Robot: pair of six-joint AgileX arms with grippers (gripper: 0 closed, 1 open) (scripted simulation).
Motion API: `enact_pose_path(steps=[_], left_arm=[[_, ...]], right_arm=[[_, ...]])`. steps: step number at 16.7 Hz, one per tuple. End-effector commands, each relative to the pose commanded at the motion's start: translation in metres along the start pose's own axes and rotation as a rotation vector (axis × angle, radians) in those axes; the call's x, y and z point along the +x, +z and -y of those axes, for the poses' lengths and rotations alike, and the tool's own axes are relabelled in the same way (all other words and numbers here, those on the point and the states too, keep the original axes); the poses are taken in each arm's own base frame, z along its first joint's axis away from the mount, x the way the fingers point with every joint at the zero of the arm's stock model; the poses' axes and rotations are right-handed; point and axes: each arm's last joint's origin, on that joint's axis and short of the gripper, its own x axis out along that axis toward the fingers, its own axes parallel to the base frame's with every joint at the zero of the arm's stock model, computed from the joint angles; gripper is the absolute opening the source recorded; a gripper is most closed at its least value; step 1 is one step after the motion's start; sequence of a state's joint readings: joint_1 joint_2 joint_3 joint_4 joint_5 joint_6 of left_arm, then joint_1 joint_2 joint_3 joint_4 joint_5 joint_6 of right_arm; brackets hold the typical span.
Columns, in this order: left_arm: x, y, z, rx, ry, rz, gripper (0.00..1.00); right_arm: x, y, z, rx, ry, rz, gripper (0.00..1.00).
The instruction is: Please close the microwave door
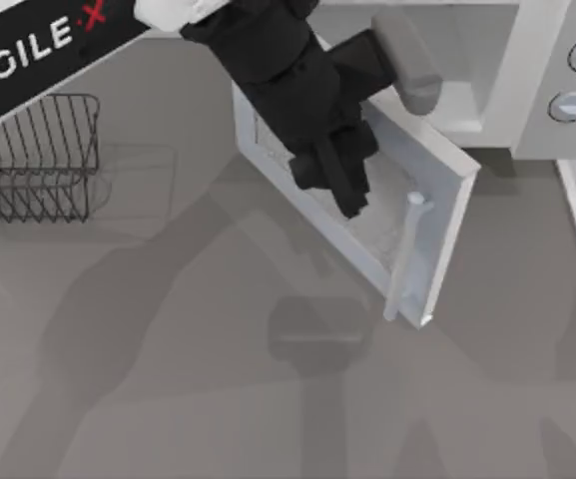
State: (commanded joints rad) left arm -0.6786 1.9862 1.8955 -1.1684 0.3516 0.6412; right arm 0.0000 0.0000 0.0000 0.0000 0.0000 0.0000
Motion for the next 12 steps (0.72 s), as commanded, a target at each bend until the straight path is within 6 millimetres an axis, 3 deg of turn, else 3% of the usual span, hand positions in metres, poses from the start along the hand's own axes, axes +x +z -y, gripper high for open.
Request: enact_pose_path(steps=[5,12], left_arm=[[-0.016,0.016,-0.001,0.044,0.061,0.072,0.00],[-0.011,0.017,0.002,0.042,0.037,0.054,0.00]], right_arm=[[0.000,0.000,0.000,0.000,0.000,0.000,1.00],[0.000,0.000,0.000,0.000,0.000,0.000,1.00]])
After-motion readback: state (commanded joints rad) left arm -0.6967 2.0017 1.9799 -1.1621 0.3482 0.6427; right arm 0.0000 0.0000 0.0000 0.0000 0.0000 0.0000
